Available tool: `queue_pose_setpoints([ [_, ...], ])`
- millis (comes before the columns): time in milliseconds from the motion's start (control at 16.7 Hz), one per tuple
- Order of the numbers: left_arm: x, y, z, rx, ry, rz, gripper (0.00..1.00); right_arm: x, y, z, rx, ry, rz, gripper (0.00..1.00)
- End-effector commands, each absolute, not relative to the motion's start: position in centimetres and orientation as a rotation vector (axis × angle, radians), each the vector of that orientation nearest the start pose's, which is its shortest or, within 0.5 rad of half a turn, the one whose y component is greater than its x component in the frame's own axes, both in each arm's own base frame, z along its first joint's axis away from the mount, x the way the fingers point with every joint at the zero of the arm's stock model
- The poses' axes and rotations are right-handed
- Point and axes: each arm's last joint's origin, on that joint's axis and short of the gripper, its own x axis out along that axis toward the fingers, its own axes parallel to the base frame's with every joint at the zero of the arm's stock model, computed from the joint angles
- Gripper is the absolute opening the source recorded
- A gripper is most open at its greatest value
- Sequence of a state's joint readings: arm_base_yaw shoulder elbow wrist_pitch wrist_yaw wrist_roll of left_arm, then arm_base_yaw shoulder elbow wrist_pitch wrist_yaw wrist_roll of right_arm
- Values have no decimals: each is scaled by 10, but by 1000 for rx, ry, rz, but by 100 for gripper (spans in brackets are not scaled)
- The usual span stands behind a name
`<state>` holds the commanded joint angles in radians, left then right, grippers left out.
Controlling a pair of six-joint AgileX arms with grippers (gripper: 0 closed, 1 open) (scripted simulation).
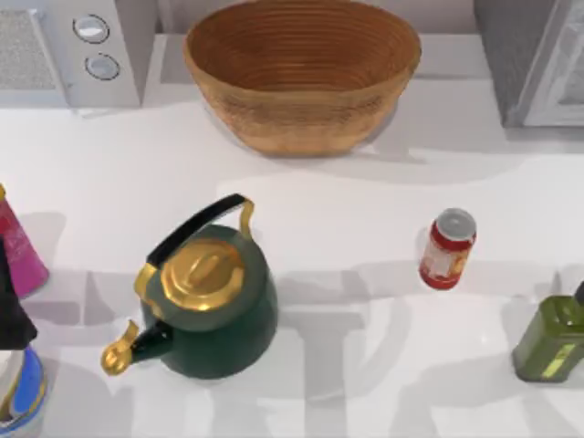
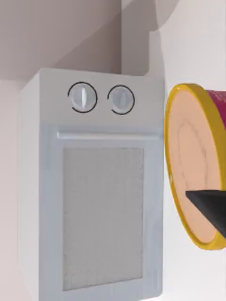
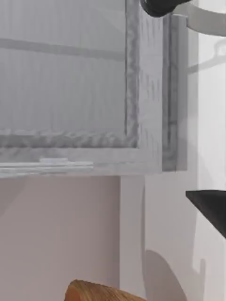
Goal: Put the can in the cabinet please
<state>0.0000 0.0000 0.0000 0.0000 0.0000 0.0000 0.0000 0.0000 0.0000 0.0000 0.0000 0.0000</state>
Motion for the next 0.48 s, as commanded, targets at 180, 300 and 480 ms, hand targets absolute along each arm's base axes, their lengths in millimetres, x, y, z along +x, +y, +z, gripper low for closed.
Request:
queue_pose_setpoints([
  [180, 106, -1, 160, 0, 0, 0, 100, 106, -1, 163, 7, 3, -1, 100],
  [300, 106, -1, 160, 0, 0, 0, 100, 107, 1, 174, 37, 15, -2, 100],
  [480, 106, -1, 160, 0, 0, 0, 100, 114, 6, 205, 113, 62, 0, 100],
])
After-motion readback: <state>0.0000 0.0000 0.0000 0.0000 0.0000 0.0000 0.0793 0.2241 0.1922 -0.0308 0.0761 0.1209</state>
